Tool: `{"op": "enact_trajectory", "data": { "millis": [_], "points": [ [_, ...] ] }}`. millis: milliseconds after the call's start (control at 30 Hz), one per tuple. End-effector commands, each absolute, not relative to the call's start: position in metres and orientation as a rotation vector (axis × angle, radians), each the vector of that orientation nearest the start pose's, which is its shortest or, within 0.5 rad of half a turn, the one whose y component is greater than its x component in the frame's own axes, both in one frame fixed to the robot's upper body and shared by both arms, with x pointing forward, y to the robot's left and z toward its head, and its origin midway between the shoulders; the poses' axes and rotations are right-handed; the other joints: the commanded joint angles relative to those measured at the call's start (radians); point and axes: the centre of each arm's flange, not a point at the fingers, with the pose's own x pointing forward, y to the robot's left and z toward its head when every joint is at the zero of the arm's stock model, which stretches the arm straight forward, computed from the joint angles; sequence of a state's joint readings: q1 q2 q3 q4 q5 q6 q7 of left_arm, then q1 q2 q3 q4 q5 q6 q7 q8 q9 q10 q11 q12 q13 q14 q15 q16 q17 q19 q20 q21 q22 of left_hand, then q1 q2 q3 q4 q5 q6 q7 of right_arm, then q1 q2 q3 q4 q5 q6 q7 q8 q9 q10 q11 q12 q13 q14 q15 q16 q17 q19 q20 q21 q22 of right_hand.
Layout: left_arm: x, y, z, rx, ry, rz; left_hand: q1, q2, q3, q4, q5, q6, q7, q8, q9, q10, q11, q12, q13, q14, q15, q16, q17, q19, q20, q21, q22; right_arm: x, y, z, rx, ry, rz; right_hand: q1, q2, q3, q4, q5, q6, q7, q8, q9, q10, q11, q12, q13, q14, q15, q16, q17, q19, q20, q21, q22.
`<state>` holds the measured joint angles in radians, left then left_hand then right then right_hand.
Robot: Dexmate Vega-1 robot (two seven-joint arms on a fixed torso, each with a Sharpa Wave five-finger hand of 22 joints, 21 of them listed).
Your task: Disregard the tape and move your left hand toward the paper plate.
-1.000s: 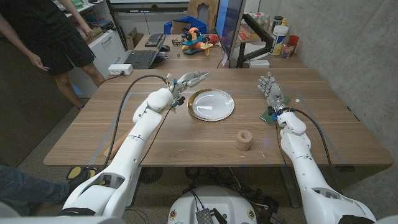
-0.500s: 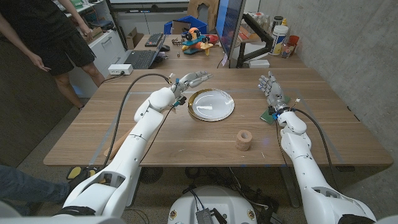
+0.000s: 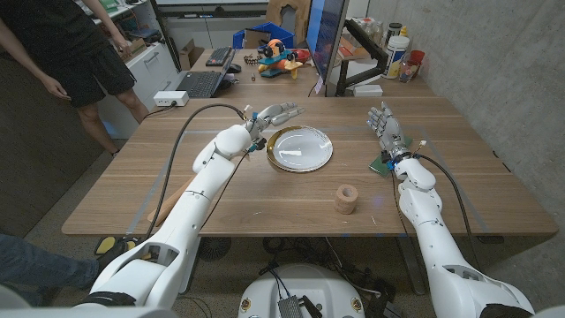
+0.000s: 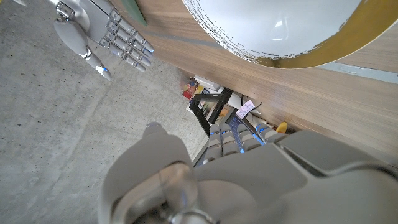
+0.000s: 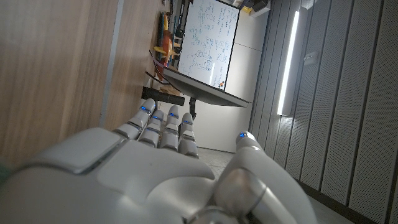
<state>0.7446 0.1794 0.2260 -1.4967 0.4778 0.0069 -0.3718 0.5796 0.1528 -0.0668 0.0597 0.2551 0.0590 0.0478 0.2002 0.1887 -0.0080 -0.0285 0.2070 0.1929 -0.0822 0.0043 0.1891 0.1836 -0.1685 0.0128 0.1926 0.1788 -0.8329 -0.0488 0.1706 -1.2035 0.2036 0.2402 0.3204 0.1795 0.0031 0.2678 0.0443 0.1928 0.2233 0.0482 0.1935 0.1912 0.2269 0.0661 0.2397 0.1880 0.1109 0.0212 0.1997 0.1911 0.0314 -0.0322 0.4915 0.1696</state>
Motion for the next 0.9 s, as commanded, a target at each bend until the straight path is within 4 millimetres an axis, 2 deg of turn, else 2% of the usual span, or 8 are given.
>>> {"op": "enact_trajectory", "data": {
  "millis": [33,900],
  "points": [
    [0.6390,0.1454,0.0591,0.883,-0.608,-0.285,0.013,0.000,0.004,0.003,-0.002,0.001,-0.001,-0.001,0.001,-0.001,-0.008,-0.001,0.002,-0.005,0.000,0.000,0.003,-0.018,-0.002,0.004,0.005,0.6619,-0.3042,-0.0255,0.132,-0.660,0.143,0.004,0.012,-0.003,-0.003,0.007,0.008,-0.001,0.006,0.001,0.006,0.005,-0.002,0.004,0.010,0.001,-0.001,-0.001,0.009,-0.006,-0.003,0.005],
    [0.6342,0.1386,0.0555,0.991,-0.612,-0.249,0.017,0.001,0.007,0.003,-0.004,0.011,-0.006,0.003,0.001,0.004,-0.010,0.001,0.002,-0.001,-0.005,0.002,0.003,-0.021,0.001,0.005,0.005,0.6601,-0.3056,-0.0243,0.132,-0.662,0.148,0.003,0.014,-0.005,-0.005,0.007,0.009,-0.002,0.006,0.001,0.009,0.007,-0.003,0.004,0.011,0.000,-0.001,-0.001,0.014,-0.006,-0.014,0.006]
  ]
}}
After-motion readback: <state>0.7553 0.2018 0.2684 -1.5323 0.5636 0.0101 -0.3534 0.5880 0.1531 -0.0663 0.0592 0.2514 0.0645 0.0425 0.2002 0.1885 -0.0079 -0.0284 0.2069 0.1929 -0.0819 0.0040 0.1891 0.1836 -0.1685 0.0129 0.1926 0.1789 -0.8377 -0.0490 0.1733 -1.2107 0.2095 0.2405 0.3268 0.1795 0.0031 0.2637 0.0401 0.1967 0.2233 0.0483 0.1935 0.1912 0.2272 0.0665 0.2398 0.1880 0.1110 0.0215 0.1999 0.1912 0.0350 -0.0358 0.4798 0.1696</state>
